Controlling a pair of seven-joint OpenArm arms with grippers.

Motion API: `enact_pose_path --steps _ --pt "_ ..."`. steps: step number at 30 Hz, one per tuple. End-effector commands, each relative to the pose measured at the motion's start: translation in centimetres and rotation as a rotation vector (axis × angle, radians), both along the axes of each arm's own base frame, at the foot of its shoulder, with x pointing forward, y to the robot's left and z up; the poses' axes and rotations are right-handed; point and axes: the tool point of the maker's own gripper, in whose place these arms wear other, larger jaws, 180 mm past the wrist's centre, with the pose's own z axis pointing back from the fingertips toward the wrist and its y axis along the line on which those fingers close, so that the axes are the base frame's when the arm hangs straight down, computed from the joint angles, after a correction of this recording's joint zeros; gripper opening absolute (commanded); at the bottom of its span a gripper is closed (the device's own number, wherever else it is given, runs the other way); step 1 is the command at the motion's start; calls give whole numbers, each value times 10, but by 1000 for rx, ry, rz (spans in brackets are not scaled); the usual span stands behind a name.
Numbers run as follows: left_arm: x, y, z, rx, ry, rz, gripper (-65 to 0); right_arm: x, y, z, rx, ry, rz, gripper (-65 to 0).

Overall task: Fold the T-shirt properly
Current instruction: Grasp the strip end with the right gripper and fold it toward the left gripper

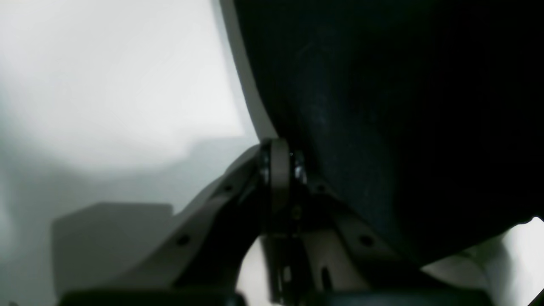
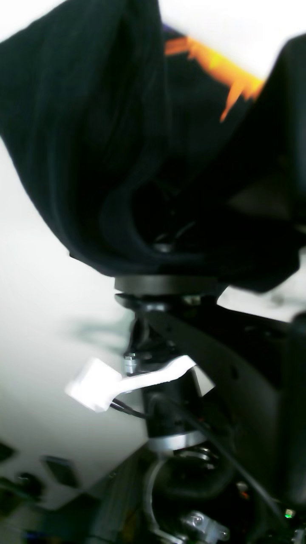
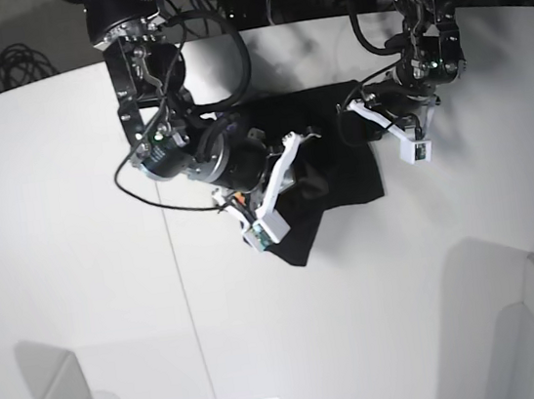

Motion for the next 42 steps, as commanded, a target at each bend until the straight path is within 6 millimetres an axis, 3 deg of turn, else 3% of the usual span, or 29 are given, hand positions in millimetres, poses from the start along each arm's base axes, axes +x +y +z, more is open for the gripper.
enact_pose_path --steps 1,8,20,26,29,36,37,40,42 --pt "-12 4 -8 24 62 -10 -650 0 14 9 49 -14 16 -650" --pt "-19 4 -10 26 73 -12 -650 -7 47 -19 53 23 64 -650" --pt "-27 6 -14 28 89 -9 -650 -16 69 -55 -35 108 128 -650" --pt "-24 44 -8 54 72 98 -650 -14 70 -56 -48 120 111 -650" --pt "-30 59 -7 66 75 137 -650 -16 69 -67 -65 150 113 -650" --pt "-32 64 11 90 34 128 -650 -24 65 -83 -122 214 149 -650" --pt "-32 64 14 95 25 122 -650 -24 65 -82 -126 217 155 -624" --pt "-33 64 22 106 7 111 -650 -24 65 -82 -126 218 157 -411" --pt "-37 73 26 116 1 138 -650 -24 65 -82 -126 217 158 -305"
